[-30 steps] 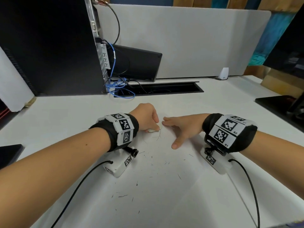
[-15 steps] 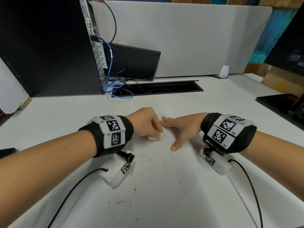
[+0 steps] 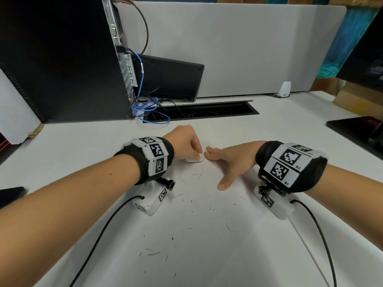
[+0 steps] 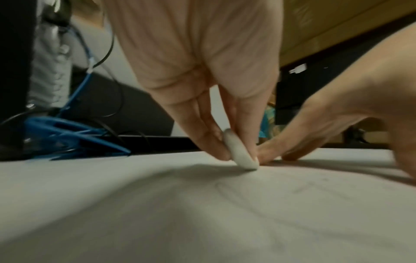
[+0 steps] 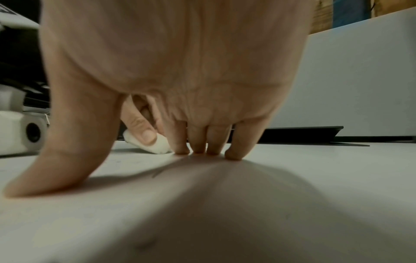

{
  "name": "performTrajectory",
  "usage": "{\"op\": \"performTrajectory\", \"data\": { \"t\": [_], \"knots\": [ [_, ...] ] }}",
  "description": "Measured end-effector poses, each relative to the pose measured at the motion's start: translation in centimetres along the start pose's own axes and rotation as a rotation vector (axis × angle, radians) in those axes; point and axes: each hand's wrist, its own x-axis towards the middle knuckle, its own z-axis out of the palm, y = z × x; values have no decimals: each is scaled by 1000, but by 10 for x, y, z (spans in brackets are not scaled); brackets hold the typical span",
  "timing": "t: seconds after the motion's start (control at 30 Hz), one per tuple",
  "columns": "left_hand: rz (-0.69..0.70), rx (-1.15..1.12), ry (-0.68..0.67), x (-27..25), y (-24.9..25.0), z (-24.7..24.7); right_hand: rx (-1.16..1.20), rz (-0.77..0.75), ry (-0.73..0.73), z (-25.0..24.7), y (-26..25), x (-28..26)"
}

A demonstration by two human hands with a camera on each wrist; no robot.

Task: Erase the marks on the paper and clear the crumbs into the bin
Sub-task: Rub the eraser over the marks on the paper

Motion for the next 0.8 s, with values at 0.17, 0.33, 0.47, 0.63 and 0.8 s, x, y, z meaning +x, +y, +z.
{"op": "performTrajectory", "data": {
  "t": [0.17,0.33,0.47,0.63,0.8],
  "knots": [
    [70,49,-126,-10,7,4,17,-1,-17,1,0,1],
    [28,113,-44,1,7,-2,27,3,-7,0,-1,0],
    [93,107,-137,-8,8,1,40,0,-17,1,0,1],
    [50,104,-78,-1,6,-3,40,8,-6,0,-1,-1],
    [120,141,-140,-13,3,-1,20,20,-4,0,-2,-2]
  ]
}}
